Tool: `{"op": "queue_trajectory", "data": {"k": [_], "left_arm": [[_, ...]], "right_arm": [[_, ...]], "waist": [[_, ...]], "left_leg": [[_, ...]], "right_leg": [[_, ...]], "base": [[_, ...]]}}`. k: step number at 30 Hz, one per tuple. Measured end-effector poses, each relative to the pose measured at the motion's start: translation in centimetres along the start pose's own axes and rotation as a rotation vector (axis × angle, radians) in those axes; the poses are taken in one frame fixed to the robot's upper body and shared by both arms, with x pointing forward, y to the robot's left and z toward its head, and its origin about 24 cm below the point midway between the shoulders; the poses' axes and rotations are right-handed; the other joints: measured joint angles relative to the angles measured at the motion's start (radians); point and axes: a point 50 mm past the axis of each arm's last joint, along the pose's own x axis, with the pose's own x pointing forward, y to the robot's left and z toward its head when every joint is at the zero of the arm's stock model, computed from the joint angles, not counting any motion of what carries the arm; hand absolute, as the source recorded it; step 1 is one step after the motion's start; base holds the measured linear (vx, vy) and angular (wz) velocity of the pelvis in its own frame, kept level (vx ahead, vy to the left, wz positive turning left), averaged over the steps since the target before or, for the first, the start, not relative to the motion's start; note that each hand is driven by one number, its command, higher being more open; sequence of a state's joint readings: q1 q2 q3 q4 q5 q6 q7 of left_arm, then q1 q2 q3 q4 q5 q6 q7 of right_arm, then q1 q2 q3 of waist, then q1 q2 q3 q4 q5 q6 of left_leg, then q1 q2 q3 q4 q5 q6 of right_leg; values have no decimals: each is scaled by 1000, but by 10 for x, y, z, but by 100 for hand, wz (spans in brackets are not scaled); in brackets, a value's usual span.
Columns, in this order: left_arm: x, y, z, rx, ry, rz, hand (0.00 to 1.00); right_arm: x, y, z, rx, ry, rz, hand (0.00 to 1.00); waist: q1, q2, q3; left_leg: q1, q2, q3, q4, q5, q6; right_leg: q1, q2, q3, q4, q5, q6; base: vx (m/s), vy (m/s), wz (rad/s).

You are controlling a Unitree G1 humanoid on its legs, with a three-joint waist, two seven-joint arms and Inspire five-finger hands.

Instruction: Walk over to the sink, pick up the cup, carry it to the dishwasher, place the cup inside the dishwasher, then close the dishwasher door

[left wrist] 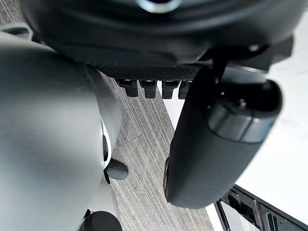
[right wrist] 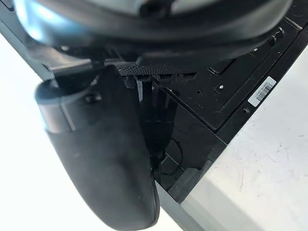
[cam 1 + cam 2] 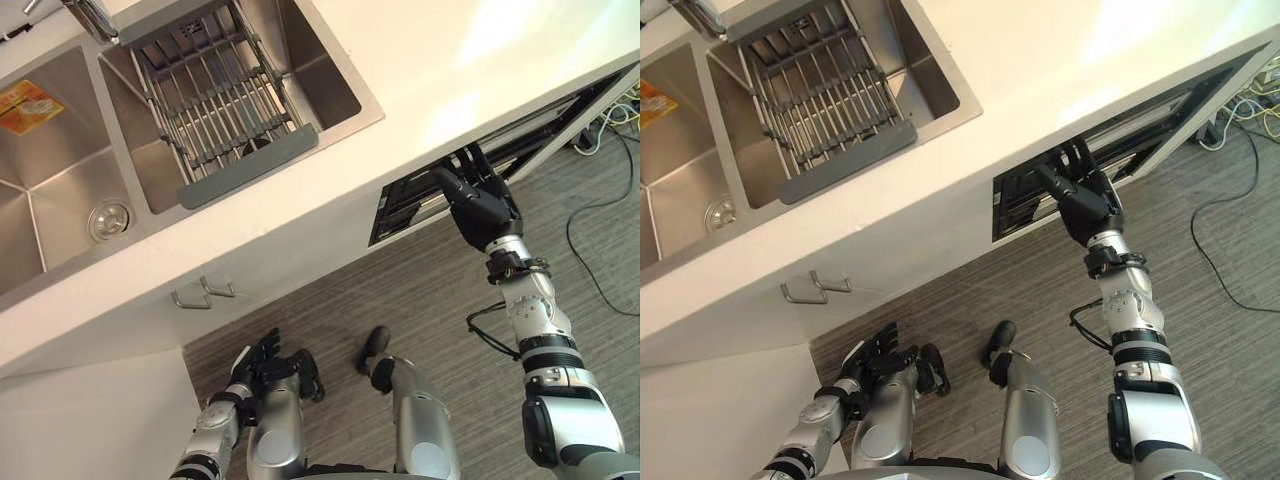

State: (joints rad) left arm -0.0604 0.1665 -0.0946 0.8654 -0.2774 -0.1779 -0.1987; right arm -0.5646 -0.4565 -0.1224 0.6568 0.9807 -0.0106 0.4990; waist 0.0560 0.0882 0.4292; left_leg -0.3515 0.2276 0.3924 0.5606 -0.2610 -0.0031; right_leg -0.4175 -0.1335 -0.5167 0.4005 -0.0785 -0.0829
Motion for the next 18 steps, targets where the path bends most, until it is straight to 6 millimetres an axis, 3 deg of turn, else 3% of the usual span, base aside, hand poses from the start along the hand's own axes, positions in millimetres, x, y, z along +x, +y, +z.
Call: {"op": "queue_trajectory", "data": {"k": [9, 13, 15, 17, 18], "left_arm": [[0, 0, 4, -15, -40, 6, 100], [-1, 3, 0, -5, -25, 22, 100], [-4, 6, -6, 5, -5, 37, 100], [-9, 11, -14, 10, 18, 58, 100], [-17, 17, -23, 32, 48, 74, 100]], "right_arm": [[12, 10, 7, -160, 25, 3, 100], [-11, 12, 35, -266, -136, -34, 100], [-31, -5, 28, -313, -110, -134, 100], [-52, -22, 19, -386, -60, -250, 100], [-73, -37, 9, -463, 21, -350, 100]], "waist": [[1, -17, 15], [-2, -36, 24], [-5, -57, 19], [-26, -80, 6], [-46, -103, -18]], "left_leg": [[0, 22, -28, -37, 37, -5], [76, 23, -25, -84, 52, -21], [120, 12, -27, -121, 59, -30], [165, -8, -38, -166, 69, -41], [199, -28, -52, -204, 77, -52]], "right_leg": [[34, 49, -51, -82, 11, 12], [100, 66, -60, -110, 3, 0], [139, 69, -62, -125, 0, -5], [179, 71, -64, -149, 0, -3], [203, 71, -62, -162, 0, -3]], "base": [[-26, -71, -3], [58, -26, 8], [95, 10, 8], [112, 46, 4], [186, 106, 1]]}}
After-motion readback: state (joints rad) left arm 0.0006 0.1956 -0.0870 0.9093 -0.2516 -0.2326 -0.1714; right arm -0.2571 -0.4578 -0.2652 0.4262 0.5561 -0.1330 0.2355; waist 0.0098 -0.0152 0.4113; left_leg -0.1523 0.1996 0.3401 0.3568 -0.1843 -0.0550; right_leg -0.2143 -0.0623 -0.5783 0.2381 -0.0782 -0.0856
